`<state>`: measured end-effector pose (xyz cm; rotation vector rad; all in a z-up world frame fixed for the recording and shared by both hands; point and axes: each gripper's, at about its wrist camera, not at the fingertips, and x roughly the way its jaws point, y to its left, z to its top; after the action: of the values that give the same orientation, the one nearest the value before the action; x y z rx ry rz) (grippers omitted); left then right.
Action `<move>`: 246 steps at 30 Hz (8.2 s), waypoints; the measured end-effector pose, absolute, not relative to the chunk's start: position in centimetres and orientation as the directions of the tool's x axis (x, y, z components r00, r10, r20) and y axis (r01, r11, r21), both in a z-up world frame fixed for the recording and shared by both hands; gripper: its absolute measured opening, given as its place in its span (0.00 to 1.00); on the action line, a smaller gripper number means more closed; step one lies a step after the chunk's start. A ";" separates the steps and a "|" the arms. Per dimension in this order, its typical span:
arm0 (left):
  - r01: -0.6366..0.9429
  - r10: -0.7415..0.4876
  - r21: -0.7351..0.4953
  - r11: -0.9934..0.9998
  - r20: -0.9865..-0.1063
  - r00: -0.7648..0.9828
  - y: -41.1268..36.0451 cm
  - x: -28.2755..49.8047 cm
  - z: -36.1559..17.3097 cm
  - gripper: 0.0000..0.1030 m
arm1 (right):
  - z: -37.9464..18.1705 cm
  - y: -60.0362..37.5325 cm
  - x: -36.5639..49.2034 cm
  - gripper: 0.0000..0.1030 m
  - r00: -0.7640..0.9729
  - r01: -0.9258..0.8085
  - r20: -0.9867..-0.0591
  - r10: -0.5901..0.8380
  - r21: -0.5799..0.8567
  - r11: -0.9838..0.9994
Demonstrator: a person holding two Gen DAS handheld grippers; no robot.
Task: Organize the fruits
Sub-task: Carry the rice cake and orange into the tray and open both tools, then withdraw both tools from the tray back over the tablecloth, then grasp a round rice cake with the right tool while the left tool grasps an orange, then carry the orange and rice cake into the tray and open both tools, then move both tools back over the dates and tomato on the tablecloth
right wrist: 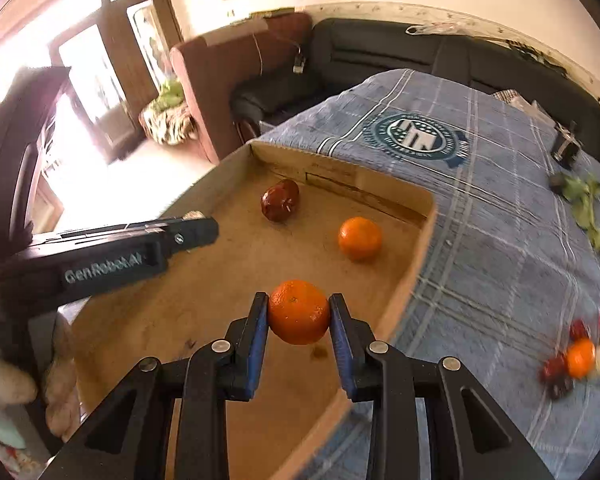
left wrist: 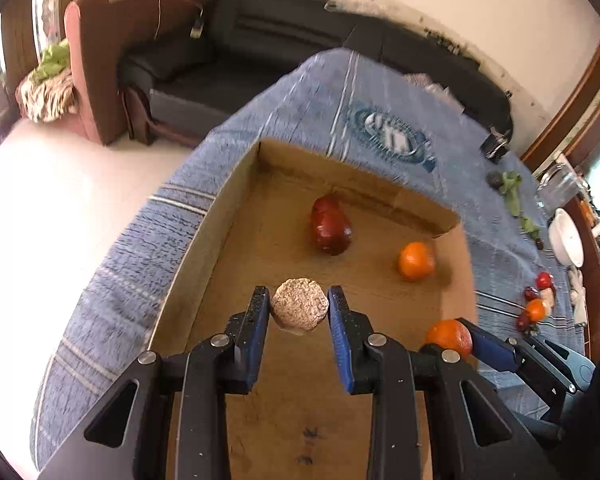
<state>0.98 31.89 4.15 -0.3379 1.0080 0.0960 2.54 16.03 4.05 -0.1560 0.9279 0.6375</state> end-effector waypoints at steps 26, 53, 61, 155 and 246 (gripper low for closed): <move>-0.313 0.103 -0.180 0.933 -0.699 0.708 28.1 -6.2 10.7 0.80 | 6.0 10.0 -1.8 0.64 0.547 -0.499 -0.682 0.486 0.202 0.843; -0.096 0.065 -0.016 0.995 -0.625 0.778 11.5 -12.6 13.3 0.86 | 6.3 -8.0 -8.9 0.76 0.707 -0.170 -0.589 0.391 0.395 0.903; -0.076 0.053 -0.007 0.997 -0.647 0.761 10.3 -11.9 12.4 0.86 | 5.4 -9.7 -8.6 0.76 0.702 -0.140 -0.598 0.385 0.415 0.899; 0.317 -0.208 -0.031 0.948 -0.815 0.542 -2.7 6.4 2.3 0.65 | 0.5 -19.0 5.4 0.39 0.628 0.030 -0.750 0.208 0.291 0.956; -0.140 0.054 -0.076 0.987 -0.668 0.742 16.2 -12.8 10.4 0.78 | 4.2 -5.2 -9.6 0.85 0.691 -0.109 -0.654 0.309 0.328 0.938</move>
<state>-12.79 16.20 10.44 -0.1241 0.7269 0.1071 -9.56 -5.25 4.19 0.2744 0.7757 0.2365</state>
